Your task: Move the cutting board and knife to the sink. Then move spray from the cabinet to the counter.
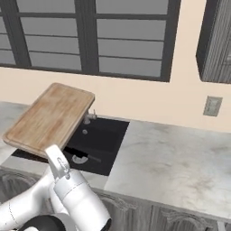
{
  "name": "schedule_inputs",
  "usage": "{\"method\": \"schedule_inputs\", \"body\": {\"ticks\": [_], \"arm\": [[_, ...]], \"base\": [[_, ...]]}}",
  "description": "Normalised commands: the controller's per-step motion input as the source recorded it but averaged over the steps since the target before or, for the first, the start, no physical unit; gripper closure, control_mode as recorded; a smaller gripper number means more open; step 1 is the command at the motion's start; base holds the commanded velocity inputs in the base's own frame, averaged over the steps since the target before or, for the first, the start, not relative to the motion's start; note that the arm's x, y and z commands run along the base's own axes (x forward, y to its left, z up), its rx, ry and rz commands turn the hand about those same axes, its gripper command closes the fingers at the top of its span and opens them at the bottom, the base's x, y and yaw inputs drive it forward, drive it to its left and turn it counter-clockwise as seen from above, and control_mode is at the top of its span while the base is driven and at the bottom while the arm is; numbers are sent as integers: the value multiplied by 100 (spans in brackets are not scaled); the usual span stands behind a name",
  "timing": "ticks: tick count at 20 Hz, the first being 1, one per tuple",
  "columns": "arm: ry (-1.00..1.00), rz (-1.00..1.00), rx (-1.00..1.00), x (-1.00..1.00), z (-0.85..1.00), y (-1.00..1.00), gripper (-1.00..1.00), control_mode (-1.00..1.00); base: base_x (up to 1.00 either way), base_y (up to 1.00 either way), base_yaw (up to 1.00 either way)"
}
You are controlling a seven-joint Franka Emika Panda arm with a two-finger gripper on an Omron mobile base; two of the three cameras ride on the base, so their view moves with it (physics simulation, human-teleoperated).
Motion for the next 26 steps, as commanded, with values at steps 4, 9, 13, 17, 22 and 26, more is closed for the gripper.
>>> {"method": "schedule_inputs", "body": {"ticks": [4, 9, 13, 17, 22, 26], "arm": [[0, 0, 0, 0, 0, 0, 100, 100], [0, 0, 0, 0, 0, 0, 100, 100], [0, 0, 0, 0, 0, 0, 100, 100], [2, 9, 0, 1, 0, 0, 100, -100], [20, 11, 1, 23, 1, -2, 100, -100], [27, 6, 0, 12, 0, -1, 100, -100]], "base": [[88, 7, 10], [39, 0, 47], [17, 0, 49], [10, 0, 37], [0, 0, 0], [0, 0, 0]]}}
